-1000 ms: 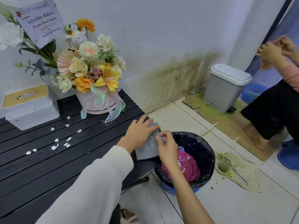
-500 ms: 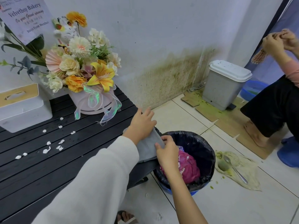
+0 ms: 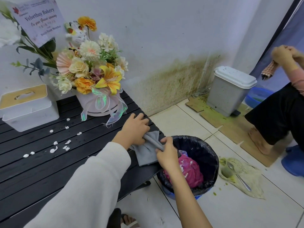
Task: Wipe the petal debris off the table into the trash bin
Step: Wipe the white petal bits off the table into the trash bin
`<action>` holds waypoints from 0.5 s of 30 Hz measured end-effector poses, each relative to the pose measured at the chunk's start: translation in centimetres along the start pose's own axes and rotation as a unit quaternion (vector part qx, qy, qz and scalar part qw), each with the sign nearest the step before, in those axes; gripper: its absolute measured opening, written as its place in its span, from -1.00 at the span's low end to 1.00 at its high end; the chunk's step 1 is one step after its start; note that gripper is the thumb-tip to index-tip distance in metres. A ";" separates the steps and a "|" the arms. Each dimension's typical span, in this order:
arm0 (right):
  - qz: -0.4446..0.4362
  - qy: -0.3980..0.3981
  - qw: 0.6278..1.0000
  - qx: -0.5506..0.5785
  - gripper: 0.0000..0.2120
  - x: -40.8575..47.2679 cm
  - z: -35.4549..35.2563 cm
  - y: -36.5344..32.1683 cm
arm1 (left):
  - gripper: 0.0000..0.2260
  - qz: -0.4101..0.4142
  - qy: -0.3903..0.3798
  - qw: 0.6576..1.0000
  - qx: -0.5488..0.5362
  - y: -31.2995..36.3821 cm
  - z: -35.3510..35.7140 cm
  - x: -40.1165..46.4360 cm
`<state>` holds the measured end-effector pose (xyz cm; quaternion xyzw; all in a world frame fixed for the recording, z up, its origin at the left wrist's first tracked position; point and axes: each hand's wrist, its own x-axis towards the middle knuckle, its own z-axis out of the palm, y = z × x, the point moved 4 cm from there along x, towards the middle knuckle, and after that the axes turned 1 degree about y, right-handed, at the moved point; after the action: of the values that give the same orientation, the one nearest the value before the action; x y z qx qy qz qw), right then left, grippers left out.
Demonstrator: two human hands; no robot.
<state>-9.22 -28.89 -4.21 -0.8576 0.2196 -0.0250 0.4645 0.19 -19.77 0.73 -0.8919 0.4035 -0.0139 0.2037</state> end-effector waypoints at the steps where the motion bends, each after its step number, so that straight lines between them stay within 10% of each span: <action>1: 0.014 -0.017 1.000 0.023 -0.74 0.0 -0.2 -0.2 | -0.82 -0.008 0.005 0.999 -0.035 -0.6 -0.3 -0.6; 15: -0.010 -0.017 0.977 0.213 -0.83 -1.2 -0.5 -2.0 | -0.65 -0.086 0.071 0.964 -0.241 -5.0 -3.3 -4.8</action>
<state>-9.67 -27.83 -2.14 -0.7415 0.1923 -0.0611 0.6399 -0.10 -14.51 6.28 -0.9425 0.3306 0.0026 -0.0481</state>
